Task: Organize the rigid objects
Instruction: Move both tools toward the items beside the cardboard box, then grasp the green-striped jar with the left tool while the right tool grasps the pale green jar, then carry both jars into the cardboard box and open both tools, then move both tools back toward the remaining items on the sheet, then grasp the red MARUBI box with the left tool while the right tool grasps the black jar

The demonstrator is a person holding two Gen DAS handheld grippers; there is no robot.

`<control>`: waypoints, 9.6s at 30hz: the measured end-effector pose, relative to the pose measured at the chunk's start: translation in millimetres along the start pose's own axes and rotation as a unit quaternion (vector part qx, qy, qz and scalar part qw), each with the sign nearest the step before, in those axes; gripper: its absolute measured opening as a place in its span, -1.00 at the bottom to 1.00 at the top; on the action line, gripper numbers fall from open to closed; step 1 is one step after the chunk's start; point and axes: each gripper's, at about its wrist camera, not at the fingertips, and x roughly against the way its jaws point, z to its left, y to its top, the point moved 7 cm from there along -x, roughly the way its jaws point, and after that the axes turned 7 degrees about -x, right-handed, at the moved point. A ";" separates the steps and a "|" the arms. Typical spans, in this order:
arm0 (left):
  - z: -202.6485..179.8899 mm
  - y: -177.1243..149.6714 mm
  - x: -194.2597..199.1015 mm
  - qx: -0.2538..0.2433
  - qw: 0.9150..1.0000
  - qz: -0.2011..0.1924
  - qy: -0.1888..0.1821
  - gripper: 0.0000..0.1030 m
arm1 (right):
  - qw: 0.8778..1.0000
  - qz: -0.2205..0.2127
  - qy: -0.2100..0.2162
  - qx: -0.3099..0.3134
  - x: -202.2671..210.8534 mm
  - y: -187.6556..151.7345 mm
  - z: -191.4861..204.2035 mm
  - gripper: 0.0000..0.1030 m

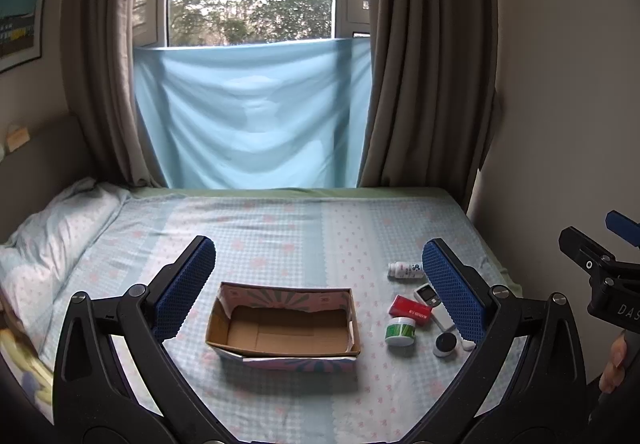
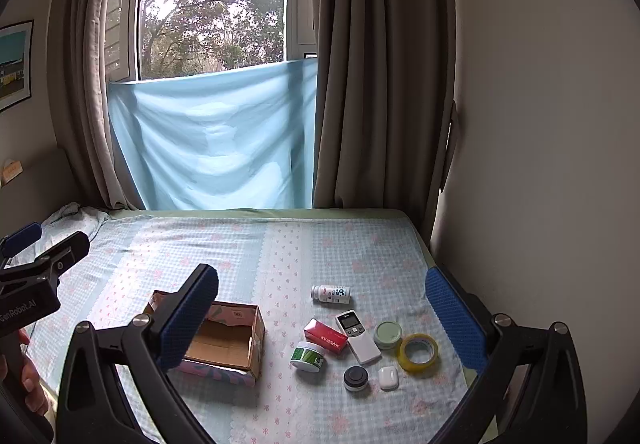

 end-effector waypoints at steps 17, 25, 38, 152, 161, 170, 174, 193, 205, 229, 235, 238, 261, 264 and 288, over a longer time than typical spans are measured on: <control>-6.4 4.1 -0.1 -0.004 1.000 0.001 -0.016 0.99 | 1.000 -0.005 0.009 -0.005 3.0 0.3 1.7 1.00; -26.9 -5.9 -23.1 -0.006 0.998 0.038 -0.047 0.99 | 1.000 0.008 -0.012 -0.007 -0.2 -7.2 -19.4 1.00; -110.5 -52.9 -122.1 -0.039 0.983 0.146 -0.107 0.99 | 0.995 0.074 -0.059 -0.037 -80.4 -28.7 -100.4 1.00; 55.6 -170.2 -327.3 -0.064 0.940 0.303 -0.146 0.31 | 0.937 0.330 0.115 -0.004 -308.8 -133.4 108.9 0.32; 131.8 -212.9 -383.3 -0.080 0.925 0.341 -0.147 0.31 | 0.923 0.365 0.118 -0.018 -335.4 -184.1 196.8 0.32; 120.4 -275.4 -437.8 -0.150 0.898 0.376 -0.174 0.31 | 0.912 0.401 0.079 0.040 -381.0 -259.2 216.3 0.32; 107.6 -291.9 -446.2 -0.182 0.888 0.379 -0.185 0.31 | 0.907 0.413 0.064 0.060 -394.8 -286.2 213.2 0.32; 86.2 -285.5 -454.9 -0.200 0.869 0.381 -0.242 1.00 | 0.886 0.440 0.121 0.086 -413.4 -313.1 212.5 1.00; 109.7 -261.9 -434.7 -0.193 0.885 0.364 -0.219 1.00 | 0.906 0.391 0.121 0.108 -380.0 -289.2 213.4 1.00; 92.5 -209.9 -328.8 -0.093 0.925 0.310 -0.199 1.00 | 0.952 0.301 0.026 0.056 -283.3 -228.5 141.2 1.00; 32.8 -189.1 -299.6 -0.095 0.934 0.289 -0.190 1.00 | 0.955 0.294 -0.023 0.028 -259.6 -220.2 69.4 1.00; -3.7 -183.5 -289.3 -0.095 0.931 0.293 -0.198 1.00 | 0.955 0.295 -0.030 0.019 -250.6 -220.5 34.6 1.00; -260.0 -218.0 -382.2 -0.426 0.782 0.302 -0.341 1.00 | 0.948 0.300 -0.097 -0.051 -286.1 -271.3 -117.0 1.00; -275.0 -243.6 -400.4 -0.475 0.745 0.307 -0.353 0.99 | 0.945 0.304 -0.104 -0.060 -301.4 -289.2 -120.5 1.00; -333.6 -328.2 -424.6 -0.651 0.551 0.246 -0.459 0.16 | 0.939 0.315 -0.128 -0.045 -380.2 -348.5 -123.2 0.33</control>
